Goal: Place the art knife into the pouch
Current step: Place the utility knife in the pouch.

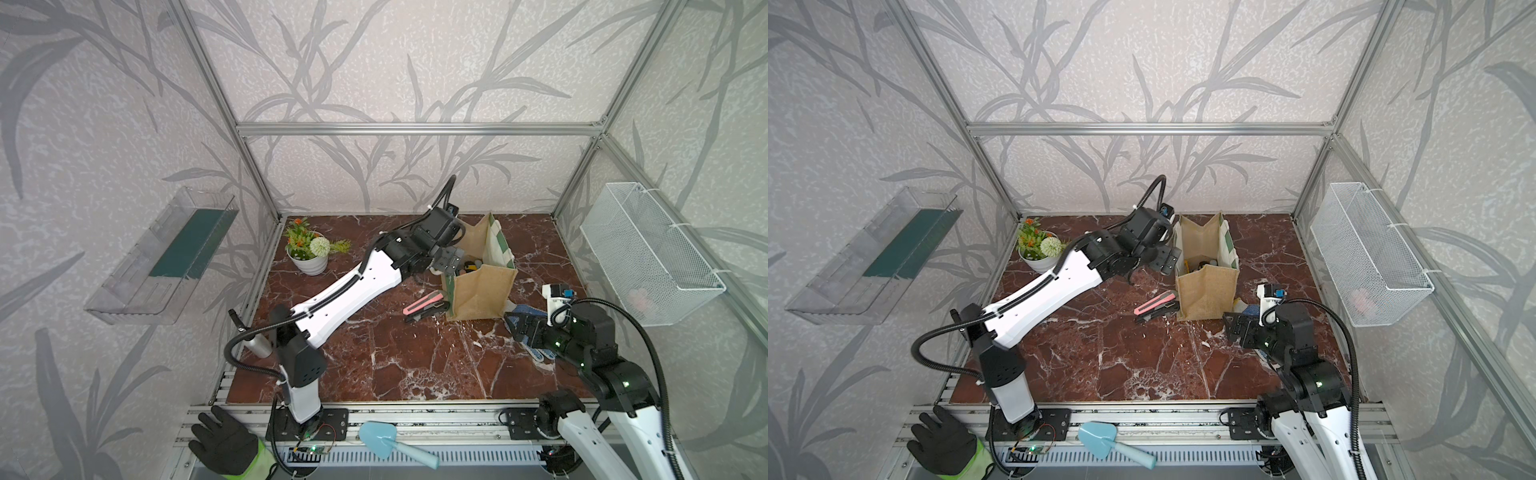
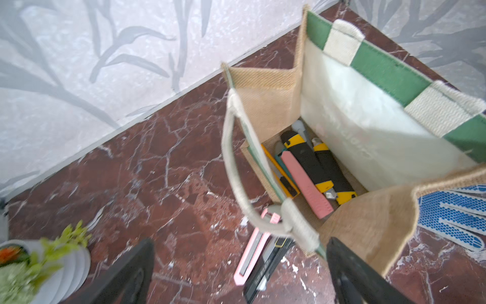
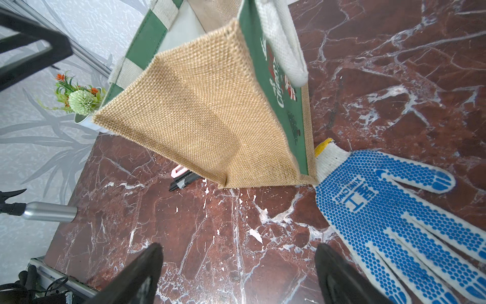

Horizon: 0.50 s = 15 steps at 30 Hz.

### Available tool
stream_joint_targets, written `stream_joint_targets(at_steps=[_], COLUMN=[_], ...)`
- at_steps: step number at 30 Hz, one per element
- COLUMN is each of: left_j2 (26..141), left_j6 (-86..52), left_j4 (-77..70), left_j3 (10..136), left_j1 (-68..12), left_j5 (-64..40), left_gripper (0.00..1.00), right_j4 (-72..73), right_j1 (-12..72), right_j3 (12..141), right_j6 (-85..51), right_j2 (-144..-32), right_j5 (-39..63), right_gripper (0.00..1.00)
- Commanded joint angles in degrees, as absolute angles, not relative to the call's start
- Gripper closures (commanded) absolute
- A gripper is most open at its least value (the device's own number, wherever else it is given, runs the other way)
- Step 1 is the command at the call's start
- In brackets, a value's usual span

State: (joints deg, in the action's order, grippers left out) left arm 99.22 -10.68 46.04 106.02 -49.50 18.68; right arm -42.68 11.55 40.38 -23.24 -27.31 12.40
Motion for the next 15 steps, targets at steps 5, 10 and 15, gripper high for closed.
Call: stream_joint_targets(at_steps=[5, 10, 15], left_j2=[87.1, 85.3, 88.3], left_j6=[-18.3, -19.7, -17.9], left_j4=[40.2, 37.6, 34.1], left_j3=[83.7, 72.2, 67.5], left_j1=[-45.9, -43.6, -43.6], left_j5=[22.9, 16.2, 11.2], left_gripper=[0.03, 0.11, 0.16], right_j4=[-44.4, -44.8, -45.0], right_j1=[11.4, 11.4, 11.5], right_j3=[41.8, 41.6, 41.6], right_j6=[-22.0, -22.7, -23.6], right_j2=[-25.9, -25.9, -25.8], right_j5=[11.6, 10.9, 10.6], right_gripper=[0.09, 0.09, 0.09])
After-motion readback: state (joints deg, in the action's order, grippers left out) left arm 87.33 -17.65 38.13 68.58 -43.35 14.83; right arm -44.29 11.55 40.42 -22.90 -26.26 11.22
